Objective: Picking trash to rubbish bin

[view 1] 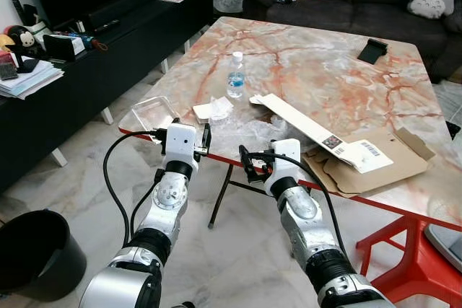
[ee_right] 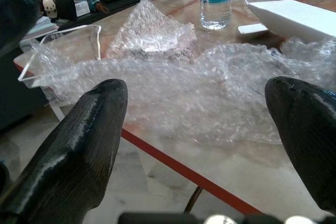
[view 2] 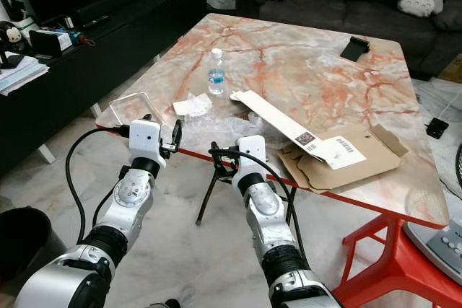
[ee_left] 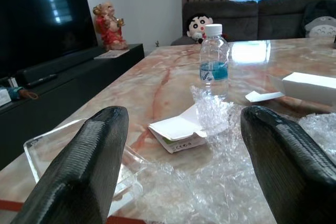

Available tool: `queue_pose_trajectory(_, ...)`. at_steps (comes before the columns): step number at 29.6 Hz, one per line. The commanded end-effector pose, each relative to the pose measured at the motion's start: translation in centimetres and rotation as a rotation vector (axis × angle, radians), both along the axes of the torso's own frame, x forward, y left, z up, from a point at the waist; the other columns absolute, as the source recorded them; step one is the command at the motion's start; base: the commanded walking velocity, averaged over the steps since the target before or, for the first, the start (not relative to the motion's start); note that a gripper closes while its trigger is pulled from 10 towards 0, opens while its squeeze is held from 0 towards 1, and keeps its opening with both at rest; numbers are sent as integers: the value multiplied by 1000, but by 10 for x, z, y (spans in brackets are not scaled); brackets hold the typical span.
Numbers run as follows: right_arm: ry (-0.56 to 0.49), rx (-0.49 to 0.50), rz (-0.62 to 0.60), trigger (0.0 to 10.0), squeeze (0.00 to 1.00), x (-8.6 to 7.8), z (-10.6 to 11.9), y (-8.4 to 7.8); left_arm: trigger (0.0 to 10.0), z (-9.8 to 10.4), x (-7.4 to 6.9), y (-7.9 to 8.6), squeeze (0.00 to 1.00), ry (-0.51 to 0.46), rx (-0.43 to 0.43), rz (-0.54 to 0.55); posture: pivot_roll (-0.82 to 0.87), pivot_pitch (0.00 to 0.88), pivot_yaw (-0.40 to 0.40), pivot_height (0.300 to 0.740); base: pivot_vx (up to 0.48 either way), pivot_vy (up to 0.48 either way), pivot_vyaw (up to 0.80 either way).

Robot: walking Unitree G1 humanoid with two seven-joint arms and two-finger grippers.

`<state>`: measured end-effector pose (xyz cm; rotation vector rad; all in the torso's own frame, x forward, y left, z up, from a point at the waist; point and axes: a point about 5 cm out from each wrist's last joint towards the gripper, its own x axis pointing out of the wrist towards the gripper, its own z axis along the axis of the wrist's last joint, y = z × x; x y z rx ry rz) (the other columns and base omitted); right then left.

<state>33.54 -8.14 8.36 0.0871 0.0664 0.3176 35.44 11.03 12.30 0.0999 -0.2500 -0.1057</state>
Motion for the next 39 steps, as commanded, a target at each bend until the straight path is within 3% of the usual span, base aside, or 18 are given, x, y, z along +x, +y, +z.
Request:
queue_pose_trajectory(1, -12, 12, 0, 10000, 0, 4, 6, 2, 10000, 7, 3, -1, 0, -17, 0, -4, -107, 44, -32, 740, 315, 0, 0)
queue_pose_trajectory(23, -52, 32, 22, 10000, 0, 5, 14, 6, 10000, 12, 4, -2, 0, -37, -6, -8, -108, 39, -30, 740, 312, 0, 0)
queue_pose_trajectory(39, -43, 36, 35, 10000, 0, 3, 13, 9, 10000, 14, 3, -4, 0, -53, -10, -27, -111, 39, -29, 740, 0, 0, 0)
